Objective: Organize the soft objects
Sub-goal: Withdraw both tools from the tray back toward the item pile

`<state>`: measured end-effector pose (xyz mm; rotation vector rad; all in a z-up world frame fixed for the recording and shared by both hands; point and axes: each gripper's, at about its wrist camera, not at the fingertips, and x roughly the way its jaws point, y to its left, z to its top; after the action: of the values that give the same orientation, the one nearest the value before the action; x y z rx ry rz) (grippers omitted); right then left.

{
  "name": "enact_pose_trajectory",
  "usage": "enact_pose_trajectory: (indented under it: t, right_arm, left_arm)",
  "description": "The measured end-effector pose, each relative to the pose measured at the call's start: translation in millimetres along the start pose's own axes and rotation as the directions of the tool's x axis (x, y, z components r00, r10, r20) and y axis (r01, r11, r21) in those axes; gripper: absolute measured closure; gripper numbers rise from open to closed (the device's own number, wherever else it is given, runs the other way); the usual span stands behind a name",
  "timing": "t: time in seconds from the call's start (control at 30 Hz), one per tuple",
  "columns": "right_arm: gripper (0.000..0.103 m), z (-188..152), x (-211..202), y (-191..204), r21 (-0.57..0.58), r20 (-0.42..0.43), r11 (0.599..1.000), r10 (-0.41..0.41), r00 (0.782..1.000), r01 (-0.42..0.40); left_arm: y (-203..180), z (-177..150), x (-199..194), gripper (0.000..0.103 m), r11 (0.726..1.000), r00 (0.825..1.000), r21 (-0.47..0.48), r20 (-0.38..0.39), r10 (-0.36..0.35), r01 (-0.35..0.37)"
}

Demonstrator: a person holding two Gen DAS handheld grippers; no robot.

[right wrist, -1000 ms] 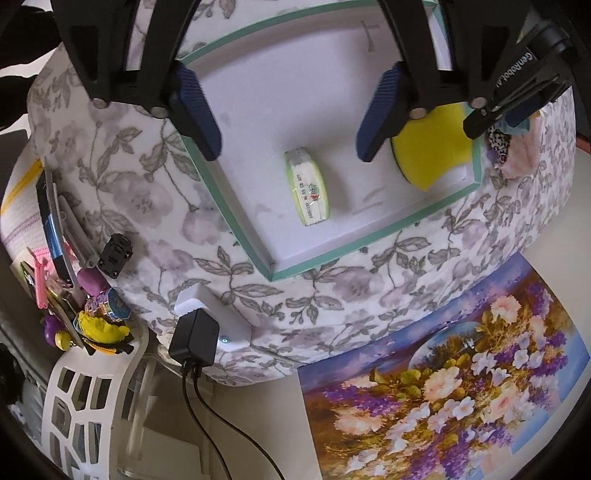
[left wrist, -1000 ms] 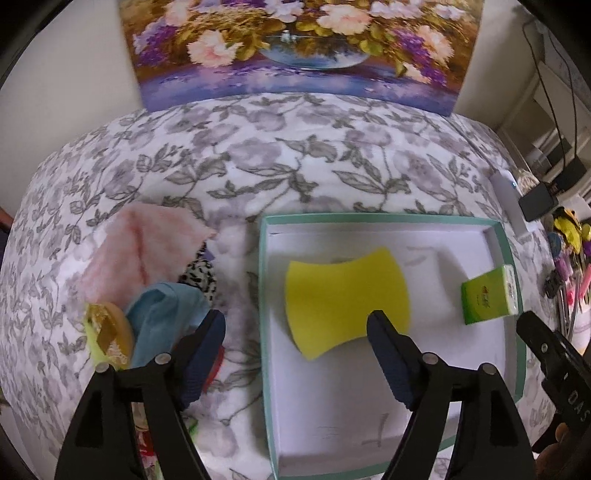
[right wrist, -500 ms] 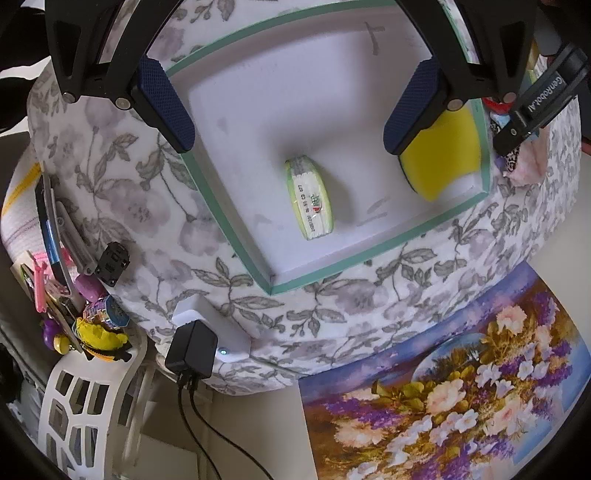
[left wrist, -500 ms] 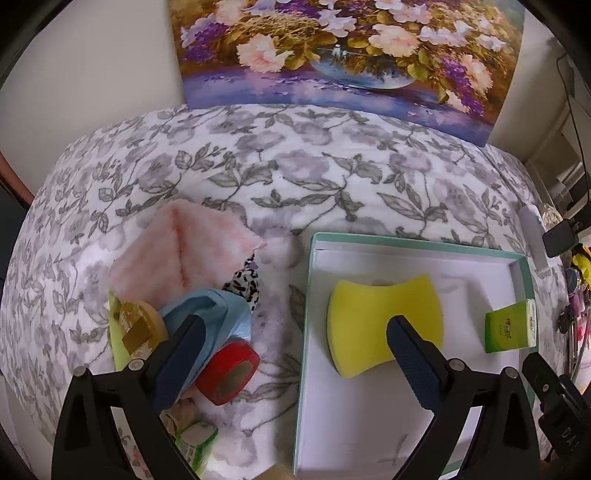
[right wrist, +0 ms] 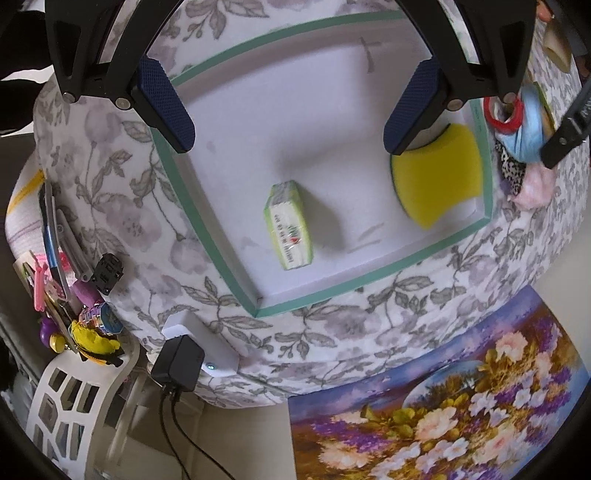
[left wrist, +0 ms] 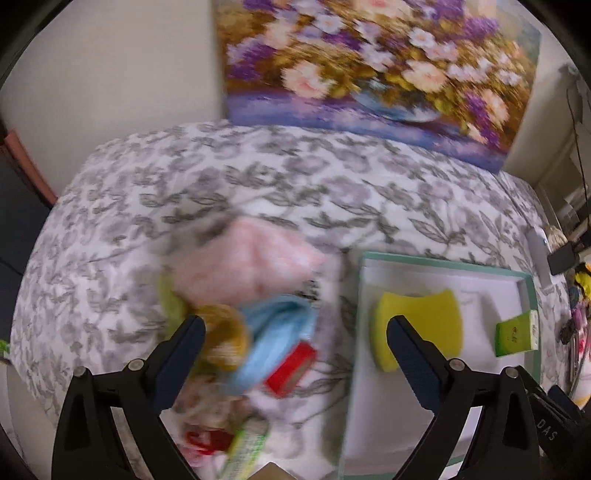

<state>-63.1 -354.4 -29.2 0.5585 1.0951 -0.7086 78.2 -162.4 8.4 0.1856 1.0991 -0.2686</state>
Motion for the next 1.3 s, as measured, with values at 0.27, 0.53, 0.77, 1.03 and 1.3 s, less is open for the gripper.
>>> enact_pose_trajectory:
  t: [0.27,0.53,0.77,1.03,1.3]
  right_arm:
    - [0.0,-19,-17,27,-0.047,0.009,0.999,0.021,1.0,-0.02]
    - [0.0,-49,-28,65,-0.09,-0.015,0.991,0.101,0.995,-0.102]
    - [0.0,-77,-31,103,-0.184,-0.054,0.971,0.143,0.988,-0.15]
    - [0.0,-101,-26,143,-0.264,-0.108,0.94,0.195,0.975,-0.217]
    - [0.0,-122,-17,172,-0.317,-0.159,0.909,0.23,0.96,-0.27]
  left_arm:
    - [66,-8,-24,0.004,0.991,0.995,-0.102,0.049,0.091,-0.085]
    - [117,-35,-31,0.004,0.981,0.993,-0.164,0.041,0.113,-0.105]
    - [152,-62,-26,0.004,0.971,0.996,-0.224,-0.008,0.087,-0.086]
    - [169,-80,-17,0.004,0.967,0.996,-0.245,-0.074,0.056,-0.073]
    - [177,-95,7,0.004,0.958,0.983,-0.275,-0.179,0.03,-0.08]
